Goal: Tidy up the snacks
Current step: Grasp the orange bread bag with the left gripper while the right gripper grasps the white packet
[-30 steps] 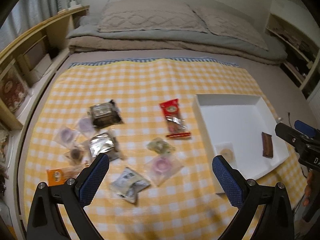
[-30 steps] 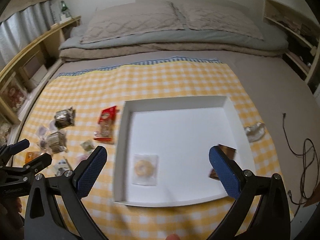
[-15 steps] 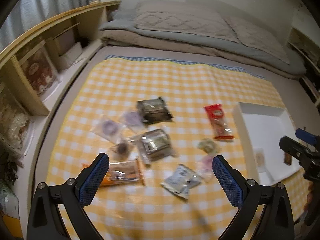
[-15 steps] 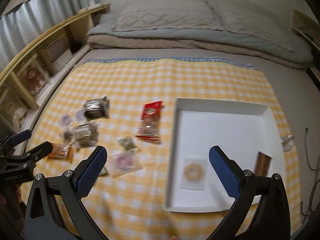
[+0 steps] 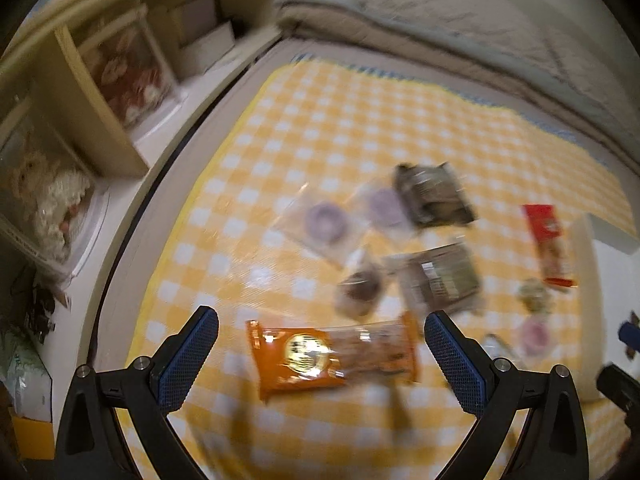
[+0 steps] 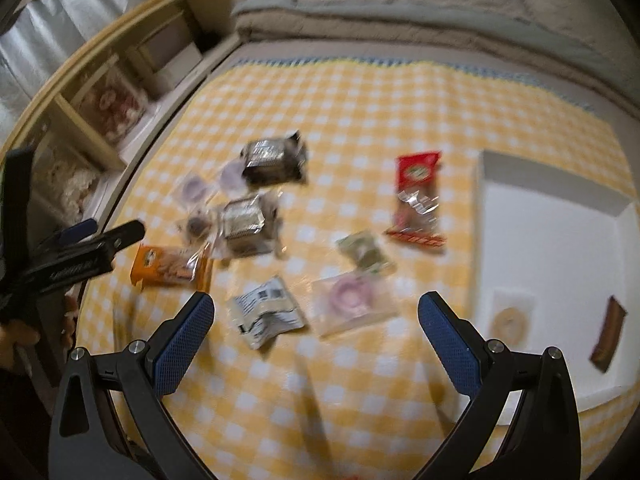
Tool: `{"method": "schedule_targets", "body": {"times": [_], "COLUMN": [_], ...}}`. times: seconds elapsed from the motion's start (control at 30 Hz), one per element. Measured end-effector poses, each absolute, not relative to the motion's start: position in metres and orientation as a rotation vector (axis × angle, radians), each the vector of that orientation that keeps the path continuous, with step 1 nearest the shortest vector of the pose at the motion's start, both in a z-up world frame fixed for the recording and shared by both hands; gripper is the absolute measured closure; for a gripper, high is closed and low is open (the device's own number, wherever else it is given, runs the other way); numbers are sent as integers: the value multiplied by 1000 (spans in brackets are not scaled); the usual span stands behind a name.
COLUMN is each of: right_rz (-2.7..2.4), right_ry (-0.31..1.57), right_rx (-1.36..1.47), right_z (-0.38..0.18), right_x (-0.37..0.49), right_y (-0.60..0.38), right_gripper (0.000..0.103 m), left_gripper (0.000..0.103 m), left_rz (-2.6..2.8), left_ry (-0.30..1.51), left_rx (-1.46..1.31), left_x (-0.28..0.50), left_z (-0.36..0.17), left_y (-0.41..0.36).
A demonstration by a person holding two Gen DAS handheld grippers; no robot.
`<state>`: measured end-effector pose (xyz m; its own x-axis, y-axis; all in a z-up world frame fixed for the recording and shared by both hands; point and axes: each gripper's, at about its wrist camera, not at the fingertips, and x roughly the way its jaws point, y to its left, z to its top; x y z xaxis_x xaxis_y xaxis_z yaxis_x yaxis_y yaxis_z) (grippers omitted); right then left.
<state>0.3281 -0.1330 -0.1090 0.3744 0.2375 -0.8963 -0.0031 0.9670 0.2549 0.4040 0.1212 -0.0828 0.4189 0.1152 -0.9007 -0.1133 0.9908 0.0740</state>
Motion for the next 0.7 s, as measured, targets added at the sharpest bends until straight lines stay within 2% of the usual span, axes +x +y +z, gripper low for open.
{"method": "schedule_targets", "body": {"times": [0.27, 0.4, 0.7], "right_rz": [219, 268, 405], "right_ry": [1242, 1273, 1344], "right_rx": [255, 267, 160], "right_z": [-135, -147, -173], "right_x": [345, 353, 366], "right_y": [-116, -107, -72], "right_gripper": [0, 8, 9], "left_gripper": [0, 0, 0], "left_rz": [243, 250, 119], "left_ry": [1217, 1262, 1343], "left_rx": [56, 38, 64], "left_x": [446, 450, 414], "left_z": [-130, -146, -152], "left_y": [147, 161, 160]}}
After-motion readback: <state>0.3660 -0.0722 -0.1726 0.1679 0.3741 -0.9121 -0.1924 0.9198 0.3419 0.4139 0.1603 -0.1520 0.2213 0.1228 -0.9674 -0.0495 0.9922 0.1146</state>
